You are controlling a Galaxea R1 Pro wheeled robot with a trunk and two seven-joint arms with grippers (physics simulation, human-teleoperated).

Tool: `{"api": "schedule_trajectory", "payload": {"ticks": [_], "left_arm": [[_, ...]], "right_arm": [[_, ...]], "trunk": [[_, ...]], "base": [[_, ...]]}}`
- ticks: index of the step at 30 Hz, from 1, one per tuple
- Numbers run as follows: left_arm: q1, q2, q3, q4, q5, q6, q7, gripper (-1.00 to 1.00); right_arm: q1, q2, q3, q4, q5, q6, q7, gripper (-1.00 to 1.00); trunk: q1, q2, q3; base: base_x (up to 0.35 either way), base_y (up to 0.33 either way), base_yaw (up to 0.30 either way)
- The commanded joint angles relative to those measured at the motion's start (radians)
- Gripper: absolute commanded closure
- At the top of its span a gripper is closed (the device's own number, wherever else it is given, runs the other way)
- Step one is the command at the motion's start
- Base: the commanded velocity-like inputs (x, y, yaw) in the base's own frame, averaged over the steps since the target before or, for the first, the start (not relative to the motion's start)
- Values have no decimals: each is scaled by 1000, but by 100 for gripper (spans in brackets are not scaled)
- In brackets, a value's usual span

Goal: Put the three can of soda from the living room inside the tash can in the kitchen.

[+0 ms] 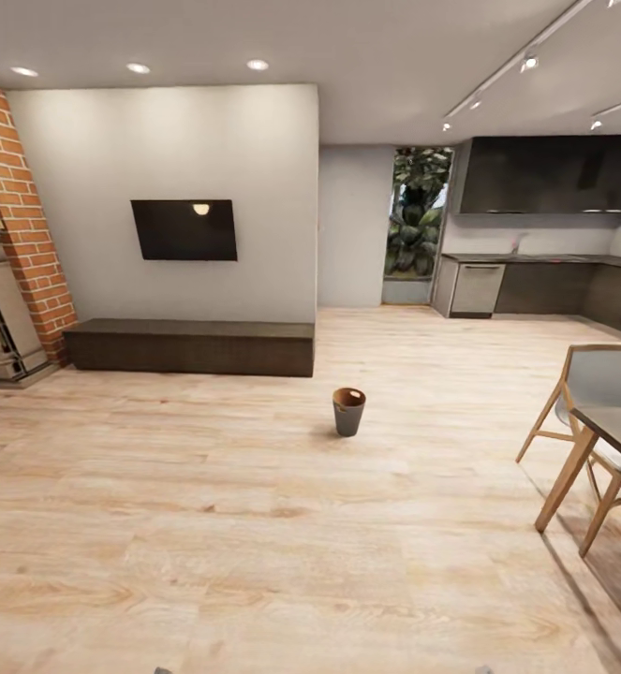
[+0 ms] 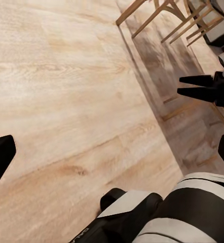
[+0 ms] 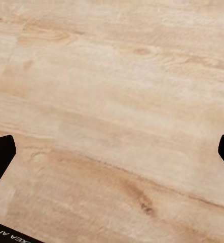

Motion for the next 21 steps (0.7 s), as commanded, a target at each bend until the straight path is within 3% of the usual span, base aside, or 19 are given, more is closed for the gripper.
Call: {"api": "schedule_trajectory", "payload": {"ticks": [1, 21], "left_arm": [[0, 0, 0, 0, 0, 0, 0, -100], [0, 0, 0, 0, 0, 0, 0, -100]], "right_arm": [[0, 0, 0, 0, 0, 0, 0, -100], [0, 0, 0, 0, 0, 0, 0, -100]], "trunk": [[0, 0, 0], [0, 0, 0]], "base": [[346, 94, 0], [346, 26, 0]]}}
